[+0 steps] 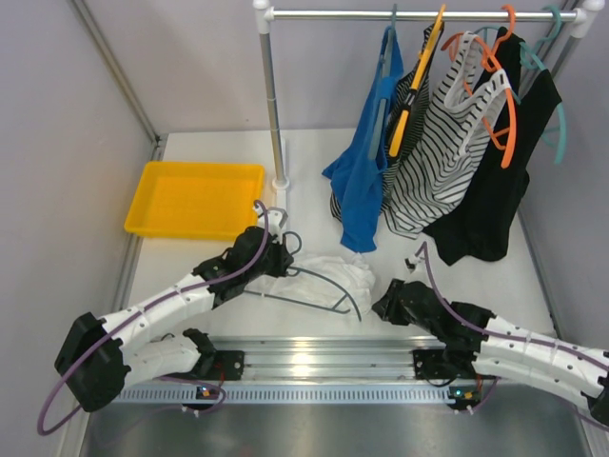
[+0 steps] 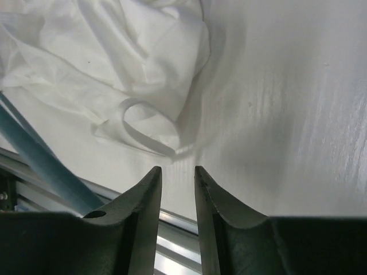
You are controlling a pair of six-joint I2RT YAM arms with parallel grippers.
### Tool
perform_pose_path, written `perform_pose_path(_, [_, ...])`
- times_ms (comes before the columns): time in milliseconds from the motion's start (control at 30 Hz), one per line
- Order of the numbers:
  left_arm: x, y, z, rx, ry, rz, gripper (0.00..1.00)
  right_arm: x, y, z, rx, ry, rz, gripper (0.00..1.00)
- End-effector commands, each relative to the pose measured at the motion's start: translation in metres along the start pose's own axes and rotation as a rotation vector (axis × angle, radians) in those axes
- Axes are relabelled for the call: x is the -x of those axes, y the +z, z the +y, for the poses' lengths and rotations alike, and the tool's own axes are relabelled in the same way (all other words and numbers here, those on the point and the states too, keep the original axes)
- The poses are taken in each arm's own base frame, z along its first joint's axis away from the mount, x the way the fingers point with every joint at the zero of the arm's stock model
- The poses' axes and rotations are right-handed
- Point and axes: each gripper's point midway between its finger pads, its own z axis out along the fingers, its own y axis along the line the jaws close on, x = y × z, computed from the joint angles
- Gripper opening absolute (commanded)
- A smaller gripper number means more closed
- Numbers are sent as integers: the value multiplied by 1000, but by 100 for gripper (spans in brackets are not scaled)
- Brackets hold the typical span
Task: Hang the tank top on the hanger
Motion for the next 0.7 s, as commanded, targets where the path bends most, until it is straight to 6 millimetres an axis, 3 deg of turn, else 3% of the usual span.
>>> perform_pose_path(0, [26, -2, -10, -29, -15, -98, 0, -3, 7, 8, 35, 29, -6, 30])
perform_pose_path(333, [23, -2, -8, -21, -7, -87, 0, 0, 16, 9, 18, 11, -25, 29])
perform_pose_path(667, [22, -3, -6, -13, -2, -79, 0, 1, 9, 15, 113, 20, -52, 29])
